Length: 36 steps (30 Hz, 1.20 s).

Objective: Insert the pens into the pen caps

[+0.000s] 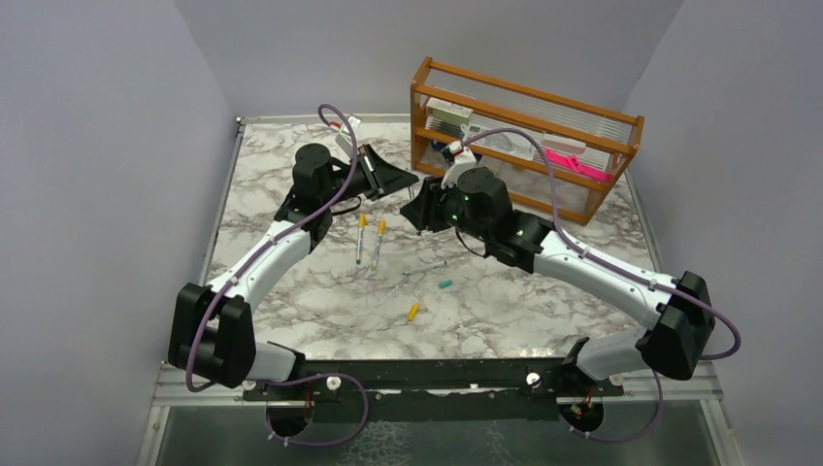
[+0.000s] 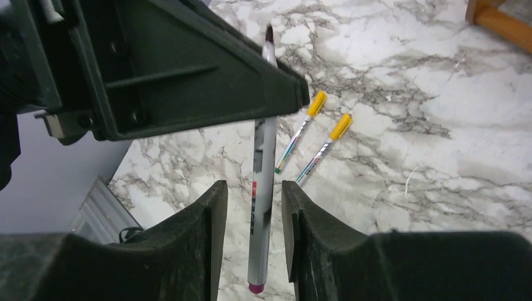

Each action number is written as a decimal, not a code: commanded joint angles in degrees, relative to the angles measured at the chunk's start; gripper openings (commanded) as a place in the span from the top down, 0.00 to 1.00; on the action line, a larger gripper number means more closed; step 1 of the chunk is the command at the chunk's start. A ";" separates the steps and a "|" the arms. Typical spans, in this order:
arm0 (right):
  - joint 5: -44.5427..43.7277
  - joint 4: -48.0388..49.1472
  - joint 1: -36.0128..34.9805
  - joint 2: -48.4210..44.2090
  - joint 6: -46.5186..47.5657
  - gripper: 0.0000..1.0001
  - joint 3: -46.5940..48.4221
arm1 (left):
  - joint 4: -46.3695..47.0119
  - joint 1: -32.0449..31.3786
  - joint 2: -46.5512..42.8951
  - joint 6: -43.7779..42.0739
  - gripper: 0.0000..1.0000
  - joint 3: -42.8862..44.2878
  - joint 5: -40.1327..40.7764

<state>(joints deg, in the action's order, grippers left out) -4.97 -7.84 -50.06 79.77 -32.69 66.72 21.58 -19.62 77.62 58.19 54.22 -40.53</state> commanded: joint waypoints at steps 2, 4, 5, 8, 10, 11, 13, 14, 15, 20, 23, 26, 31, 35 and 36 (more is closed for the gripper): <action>1.41 0.67 -0.03 -2.60 -0.34 0.70 -2.91 | 2.61 -0.15 1.02 0.34 1.00 3.58 -0.92; 1.31 0.23 0.00 -3.12 -0.55 0.72 -3.47 | 2.66 -0.16 1.20 0.34 1.00 4.00 -0.53; 1.33 0.19 0.04 -3.33 -0.68 0.75 -3.83 | 2.66 -0.09 1.33 0.39 1.00 4.23 -0.51; 0.93 0.26 0.04 -4.38 -1.01 0.99 -4.91 | 2.74 -0.11 1.82 0.72 1.00 4.43 -0.67; 0.73 0.43 0.01 -5.00 -0.93 0.99 -5.34 | 2.91 -0.15 1.89 0.86 1.00 4.39 -0.86; 0.50 0.57 0.05 -5.20 -1.05 0.99 -5.37 | 3.04 -0.16 1.85 0.91 0.99 4.28 -0.98; 0.11 1.31 0.04 -5.49 -1.30 0.99 -5.22 | 3.43 -0.15 1.33 0.51 0.80 3.87 -1.25; -0.05 1.68 0.05 -5.43 -1.43 0.99 -5.08 | 3.57 -0.18 0.97 0.44 0.72 3.70 -1.13; -0.35 2.16 0.05 -5.35 -1.56 0.99 -4.77 | 3.63 -0.12 0.81 0.43 0.66 3.53 -1.16; -1.22 2.74 0.05 -3.34 -1.79 0.99 -2.32 | 4.46 -0.27 0.01 1.54 0.56 2.46 -1.80; -1.36 2.81 0.14 -2.27 -1.49 0.99 -0.96 | 5.09 -0.31 -0.30 2.56 0.56 1.81 -2.07; -1.09 2.48 0.48 -1.39 -1.03 0.99 0.20 | 6.16 -0.44 -0.33 3.68 0.56 1.23 -2.62; -0.35 2.69 0.75 -0.32 -1.10 0.99 1.12 | 6.88 -0.82 -0.46 4.23 0.61 1.14 -2.74; 0.20 2.92 0.84 0.40 -1.70 0.99 1.25 | 7.81 -1.23 0.20 4.82 0.71 1.90 -4.18; 0.37 3.04 0.84 0.53 -1.76 0.99 1.36 | 7.93 -1.28 0.27 4.82 0.74 2.15 -4.46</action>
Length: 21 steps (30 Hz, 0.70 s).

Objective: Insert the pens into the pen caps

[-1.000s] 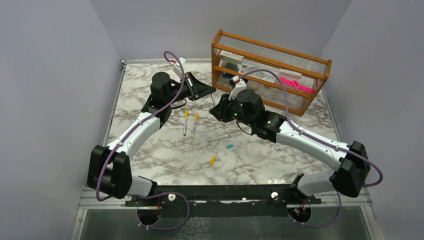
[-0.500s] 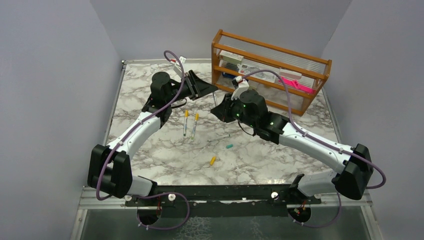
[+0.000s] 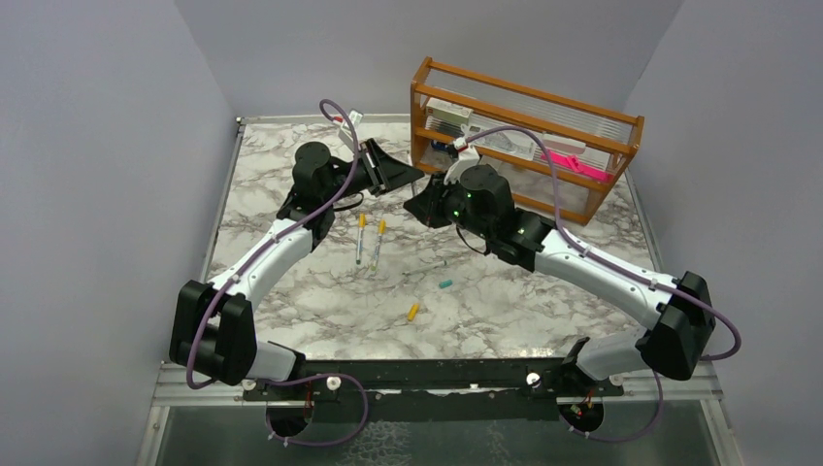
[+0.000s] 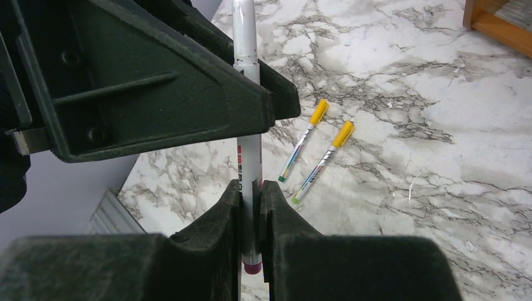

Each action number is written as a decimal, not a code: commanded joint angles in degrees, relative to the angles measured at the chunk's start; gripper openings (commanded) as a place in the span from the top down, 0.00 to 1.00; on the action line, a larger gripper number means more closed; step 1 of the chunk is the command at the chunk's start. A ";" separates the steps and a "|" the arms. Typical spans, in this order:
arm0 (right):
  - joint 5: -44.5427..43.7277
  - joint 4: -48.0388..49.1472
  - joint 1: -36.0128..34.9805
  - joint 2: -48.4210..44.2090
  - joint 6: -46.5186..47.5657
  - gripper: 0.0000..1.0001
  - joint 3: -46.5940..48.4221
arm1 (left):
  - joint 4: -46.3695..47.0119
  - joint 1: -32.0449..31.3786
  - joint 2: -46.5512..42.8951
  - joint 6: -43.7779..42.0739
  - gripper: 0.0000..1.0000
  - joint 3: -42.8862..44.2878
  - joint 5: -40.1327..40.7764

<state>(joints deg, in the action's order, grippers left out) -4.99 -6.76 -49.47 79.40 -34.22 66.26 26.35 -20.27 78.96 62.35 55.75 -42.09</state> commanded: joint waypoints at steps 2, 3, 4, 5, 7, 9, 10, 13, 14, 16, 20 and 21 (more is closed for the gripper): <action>0.39 2.10 0.25 1.14 -0.50 0.99 1.76 | 3.43 -0.96 -0.90 0.63 0.83 1.00 -3.15; 0.40 2.11 0.25 1.19 -0.65 0.99 1.77 | 3.52 -1.05 -0.84 0.54 0.89 1.16 -3.23; 0.39 2.17 0.25 1.18 -0.79 0.99 1.69 | 3.53 -1.16 -0.78 0.58 0.95 1.18 -3.31; 0.30 2.17 0.30 1.15 -0.91 0.99 1.57 | 3.58 -1.17 -0.62 0.60 1.00 1.15 -3.28; 0.09 2.28 0.30 1.05 -1.10 0.99 1.44 | 3.69 -1.12 -0.50 0.74 1.00 1.04 -3.40; -0.23 2.35 0.34 0.87 -1.19 0.99 1.25 | 3.83 -1.16 -0.32 0.98 1.00 1.10 -3.68; -0.21 2.41 0.41 0.85 -1.12 0.99 1.19 | 3.96 -1.17 -0.21 1.13 0.98 1.16 -4.00; -0.44 2.69 0.51 0.85 -1.20 0.99 1.14 | 4.14 -1.26 -0.23 1.34 0.68 1.20 -4.15; -0.56 2.83 0.64 0.91 -1.28 0.99 1.14 | 4.15 -1.26 -0.26 1.26 0.61 1.18 -4.15; -0.58 2.98 0.87 1.05 -1.27 0.99 1.34 | 4.19 -1.19 -0.30 1.18 0.57 1.03 -4.25; -0.82 3.03 1.12 1.38 -1.68 0.99 1.71 | 4.32 -1.29 -0.27 1.21 0.59 0.74 -4.48; -0.97 3.19 1.10 1.34 -1.91 0.99 1.61 | 4.37 -1.34 -0.22 1.20 0.62 0.72 -4.48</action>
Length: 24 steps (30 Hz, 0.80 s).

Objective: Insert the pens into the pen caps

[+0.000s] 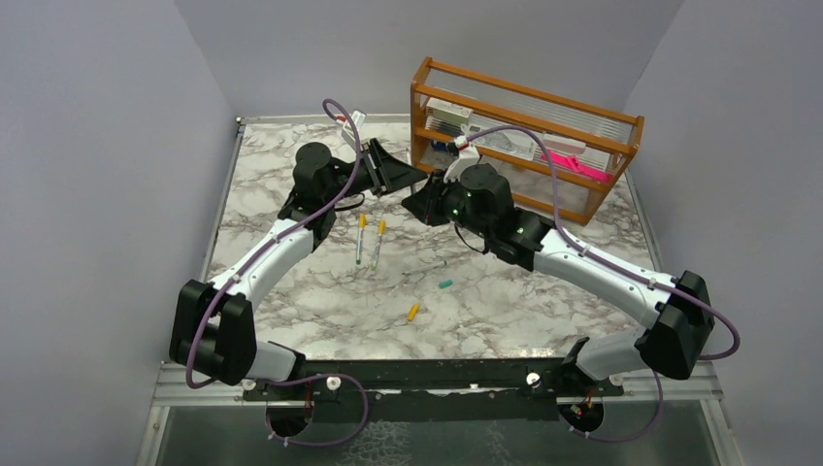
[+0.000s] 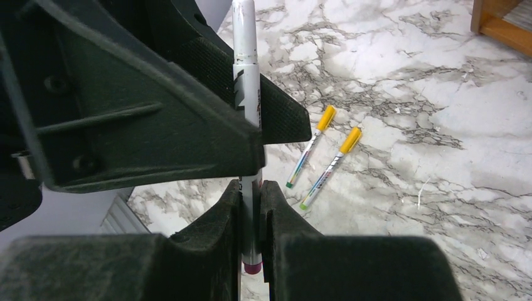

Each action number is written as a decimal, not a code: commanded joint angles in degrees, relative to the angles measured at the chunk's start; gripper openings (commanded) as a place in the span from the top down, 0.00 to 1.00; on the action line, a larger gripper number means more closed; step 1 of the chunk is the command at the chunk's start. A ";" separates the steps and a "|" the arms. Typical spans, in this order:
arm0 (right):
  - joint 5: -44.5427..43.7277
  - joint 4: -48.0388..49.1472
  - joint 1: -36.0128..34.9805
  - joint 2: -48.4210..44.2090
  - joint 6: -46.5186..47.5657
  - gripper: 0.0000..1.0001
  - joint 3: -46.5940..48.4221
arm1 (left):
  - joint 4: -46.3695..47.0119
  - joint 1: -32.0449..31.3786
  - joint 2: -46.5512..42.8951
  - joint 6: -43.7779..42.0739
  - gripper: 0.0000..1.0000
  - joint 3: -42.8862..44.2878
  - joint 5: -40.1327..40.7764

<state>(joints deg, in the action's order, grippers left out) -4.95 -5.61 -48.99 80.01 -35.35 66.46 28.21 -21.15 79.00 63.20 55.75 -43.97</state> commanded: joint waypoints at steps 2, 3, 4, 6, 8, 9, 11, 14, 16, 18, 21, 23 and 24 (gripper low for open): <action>-1.79 2.53 0.61 0.44 -1.21 0.99 1.14 | 2.59 -0.43 -0.22 0.26 0.68 0.75 -2.79; -2.39 2.79 0.65 0.35 -1.35 0.99 1.03 | 2.64 -0.47 -0.21 0.26 0.69 0.70 -2.79; -2.83 3.01 0.72 0.21 -1.45 0.99 0.97 | 2.64 -0.46 -0.19 0.26 0.70 0.62 -2.74; -3.22 3.39 0.92 -0.04 -1.49 0.99 1.04 | 2.73 -0.49 -0.08 0.25 0.71 0.39 -2.58; -3.23 3.16 1.00 0.17 -1.39 0.99 1.42 | 2.73 -0.41 -0.15 0.26 0.76 0.26 -2.41; -3.41 2.93 1.00 0.21 -1.45 0.99 1.59 | 2.80 -0.49 -0.11 0.26 0.80 0.24 -2.36; -4.02 2.56 1.09 0.16 -1.79 0.99 1.41 | 2.82 -0.43 -0.02 0.20 0.83 0.32 -2.34; -5.00 2.42 1.22 -0.29 -2.52 0.99 0.83 | 2.90 -0.46 0.01 0.22 0.94 0.29 -2.13; -4.82 2.31 1.18 -0.37 -2.53 0.99 0.70 | 2.91 -0.44 -0.03 0.09 1.00 0.24 -1.81; -4.53 1.91 1.18 -0.29 -2.53 0.99 0.68 | 2.91 -0.47 0.01 -0.11 1.00 0.13 -1.40; -2.18 1.74 1.20 -0.41 -1.83 0.81 0.20 | 2.91 -0.40 0.08 -0.47 1.00 0.30 -0.76; 1.03 1.86 1.19 -1.15 0.35 0.64 -0.96 | 2.91 -0.10 0.32 -0.94 1.00 0.49 -0.45; 2.27 1.61 1.18 -1.72 0.43 0.59 -1.91 | 2.91 0.19 0.57 -0.90 1.00 0.50 -0.41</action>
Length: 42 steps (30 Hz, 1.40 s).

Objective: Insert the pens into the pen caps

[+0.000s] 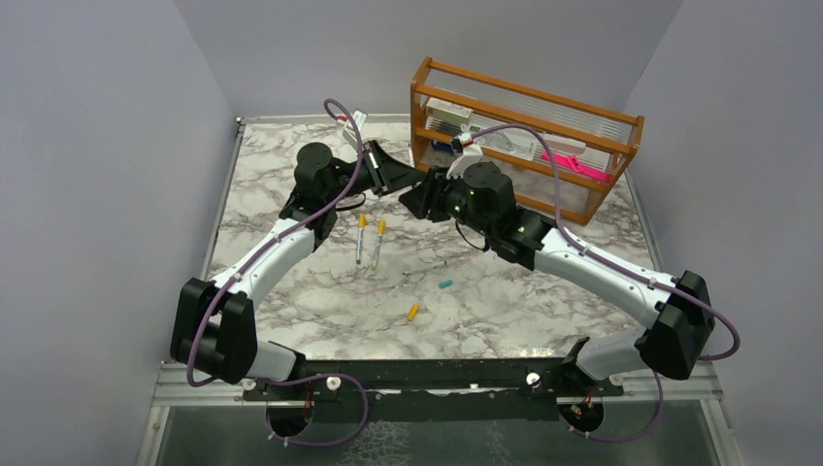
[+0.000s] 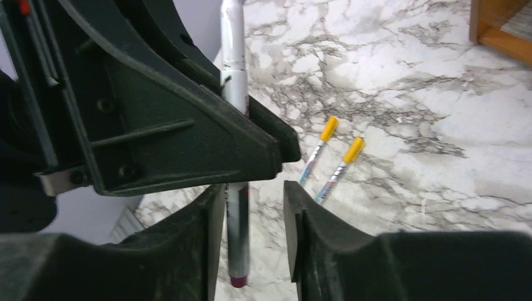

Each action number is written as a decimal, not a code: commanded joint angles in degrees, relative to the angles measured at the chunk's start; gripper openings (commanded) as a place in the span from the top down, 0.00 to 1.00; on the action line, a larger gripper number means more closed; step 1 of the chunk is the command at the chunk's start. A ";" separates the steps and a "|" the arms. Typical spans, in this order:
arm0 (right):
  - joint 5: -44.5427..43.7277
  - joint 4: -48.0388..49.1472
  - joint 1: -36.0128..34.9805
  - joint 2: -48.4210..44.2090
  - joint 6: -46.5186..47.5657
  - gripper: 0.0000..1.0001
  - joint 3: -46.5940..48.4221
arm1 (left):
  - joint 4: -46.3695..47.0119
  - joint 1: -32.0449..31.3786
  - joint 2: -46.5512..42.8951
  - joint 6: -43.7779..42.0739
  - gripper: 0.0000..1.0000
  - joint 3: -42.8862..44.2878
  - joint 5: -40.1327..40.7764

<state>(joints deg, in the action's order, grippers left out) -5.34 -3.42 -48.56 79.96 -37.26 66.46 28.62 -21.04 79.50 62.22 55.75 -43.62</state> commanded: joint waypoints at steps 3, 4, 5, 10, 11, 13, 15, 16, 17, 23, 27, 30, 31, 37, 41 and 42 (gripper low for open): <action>4.07 -1.16 0.26 -4.06 1.03 0.55 -6.50 | 2.50 1.41 1.04 0.43 1.00 0.37 -0.80; 3.92 -1.60 -0.03 -4.98 0.50 0.55 -8.51 | 2.49 1.82 1.23 0.38 1.00 0.16 -0.79; 3.67 -2.32 -0.23 -5.92 -0.01 0.55 -10.39 | 2.49 2.13 1.37 0.24 1.00 -0.18 -0.57; 0.87 -10.56 -3.00 -7.09 -3.55 0.55 -15.17 | 2.37 3.77 1.13 -0.67 1.00 -2.53 1.45; 0.18 -12.89 -3.78 -6.32 -4.31 0.55 -14.98 | 1.95 3.99 0.92 -1.06 1.00 -2.95 1.80; -0.15 -18.50 -4.71 -4.09 -6.65 0.55 -14.03 | 0.54 4.24 0.65 -2.10 1.00 -3.39 2.58; 0.55 -23.62 -5.26 -1.65 -9.02 0.55 -13.12 | -1.51 4.25 0.57 -3.67 1.00 -3.37 3.23; 0.78 -25.33 -5.63 -0.60 -10.13 0.55 -12.95 | -2.60 4.25 0.58 -4.51 1.00 -3.16 3.32; 1.11 -26.08 -6.15 0.20 -10.77 0.54 -13.04 | -3.66 4.33 0.64 -5.34 1.00 -2.98 3.53; 2.68 -26.81 -8.48 6.23 -11.47 0.50 -11.26 | -8.92 4.25 0.52 -9.22 1.00 -1.61 4.66; 1.86 -28.66 -10.34 10.57 -10.90 0.48 -7.40 | -10.65 4.26 0.55 -10.48 1.00 -1.08 5.03; 1.95 -29.11 -11.28 13.03 -10.31 0.46 -5.27 | -11.05 4.33 0.48 -10.84 1.00 -0.92 5.23; 2.07 -29.30 -11.43 13.74 -10.12 0.46 -4.71 | -11.18 4.34 0.42 -10.93 1.00 -0.97 5.25; 2.72 -30.53 -11.72 17.37 -9.45 0.47 -2.43 | -12.06 4.34 0.16 -11.62 1.00 -0.92 5.60; 2.32 -31.57 -12.26 19.63 -9.15 0.48 -0.88 | -13.53 4.45 -0.50 -12.85 1.00 -0.97 6.14; 2.21 -31.90 -12.42 20.18 -9.15 0.48 -0.36 | -13.96 4.44 -0.61 -13.17 1.00 -0.97 6.24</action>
<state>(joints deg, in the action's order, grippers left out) -3.40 -33.28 -60.03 97.95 -47.13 63.53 16.19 -16.62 81.10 51.35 52.97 -39.00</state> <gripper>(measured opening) 0.525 0.122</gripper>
